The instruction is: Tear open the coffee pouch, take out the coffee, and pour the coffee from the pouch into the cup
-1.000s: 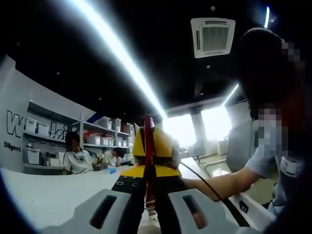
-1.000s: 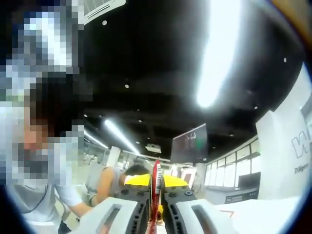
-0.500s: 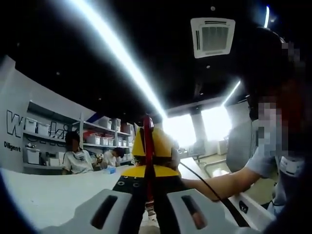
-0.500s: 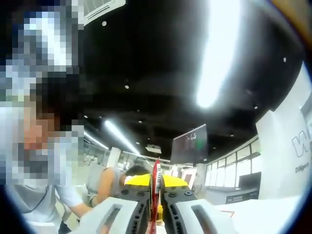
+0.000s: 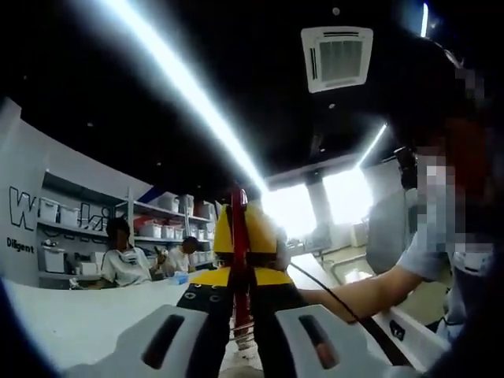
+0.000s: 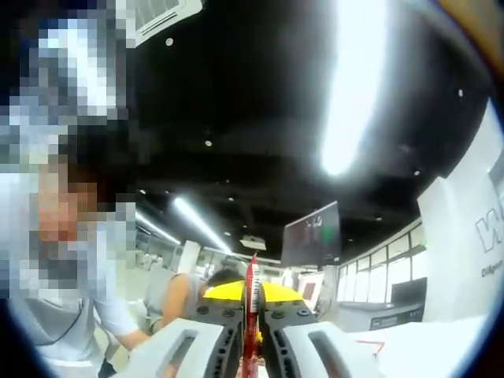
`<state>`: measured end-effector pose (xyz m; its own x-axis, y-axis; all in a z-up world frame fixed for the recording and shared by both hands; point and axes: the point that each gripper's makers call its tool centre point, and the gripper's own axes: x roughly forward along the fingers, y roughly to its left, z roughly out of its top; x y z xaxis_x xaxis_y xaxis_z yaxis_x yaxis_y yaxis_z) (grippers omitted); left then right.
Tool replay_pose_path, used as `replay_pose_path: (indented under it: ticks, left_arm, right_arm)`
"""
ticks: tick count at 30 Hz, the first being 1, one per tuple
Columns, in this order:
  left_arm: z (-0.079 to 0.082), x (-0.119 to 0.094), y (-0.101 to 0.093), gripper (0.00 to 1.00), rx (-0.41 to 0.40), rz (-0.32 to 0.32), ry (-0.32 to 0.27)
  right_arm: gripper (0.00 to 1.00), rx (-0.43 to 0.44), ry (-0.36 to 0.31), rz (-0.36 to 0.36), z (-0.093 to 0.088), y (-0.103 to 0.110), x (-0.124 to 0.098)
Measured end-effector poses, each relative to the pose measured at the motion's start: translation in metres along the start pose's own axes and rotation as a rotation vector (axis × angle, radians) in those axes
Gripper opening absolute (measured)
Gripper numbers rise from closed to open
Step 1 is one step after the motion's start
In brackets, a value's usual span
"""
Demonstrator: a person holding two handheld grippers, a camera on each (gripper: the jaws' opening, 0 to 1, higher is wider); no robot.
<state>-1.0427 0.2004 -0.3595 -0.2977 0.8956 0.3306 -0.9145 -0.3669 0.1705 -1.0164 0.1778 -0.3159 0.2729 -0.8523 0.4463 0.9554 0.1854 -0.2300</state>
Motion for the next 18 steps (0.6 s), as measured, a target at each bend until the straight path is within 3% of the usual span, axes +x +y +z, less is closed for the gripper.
replay_pose_path:
  ticks: [9,18]
  left_arm:
    - [0.0003,-0.0010,0.0025,0.05,-0.006,0.003,0.008]
    - [0.0011,0.0000,0.0017,0.08,0.001,0.001,0.002]
  right_arm:
    - [0.07,0.003,0.006,-0.008,-0.0023,-0.0031,0.0012]
    - [0.06,-0.001,0.003,-0.001,-0.0029,-0.0005,0.0028]
